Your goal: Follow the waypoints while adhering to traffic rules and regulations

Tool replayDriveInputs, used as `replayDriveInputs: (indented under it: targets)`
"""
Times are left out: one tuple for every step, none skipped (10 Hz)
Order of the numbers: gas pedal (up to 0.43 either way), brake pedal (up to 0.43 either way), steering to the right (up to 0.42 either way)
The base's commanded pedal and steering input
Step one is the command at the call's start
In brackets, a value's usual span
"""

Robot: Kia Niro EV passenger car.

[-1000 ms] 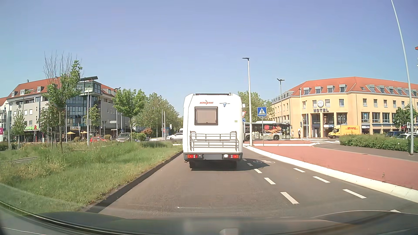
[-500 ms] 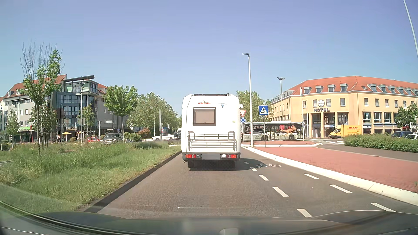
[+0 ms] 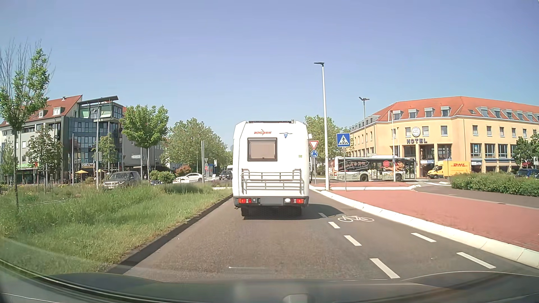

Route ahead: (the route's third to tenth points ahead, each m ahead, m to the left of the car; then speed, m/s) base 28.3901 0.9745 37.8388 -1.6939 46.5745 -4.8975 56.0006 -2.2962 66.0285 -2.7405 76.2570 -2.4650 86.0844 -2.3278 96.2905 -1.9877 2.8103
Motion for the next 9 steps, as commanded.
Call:
replayDriveInputs:
  targets:
    - [0.020,0.000,0.006]
    - [0.020,0.000,0.006]
    - [0.008,0.000,0.005]
    - [0.000,0.000,0.002]
    - [0.000,0.000,-0.002]
    - [0.000,0.000,-0.004]
    - [0.000,0.000,-0.005]
    - [0.000,0.000,-0.008]
    - [0.000,0.000,-0.011]
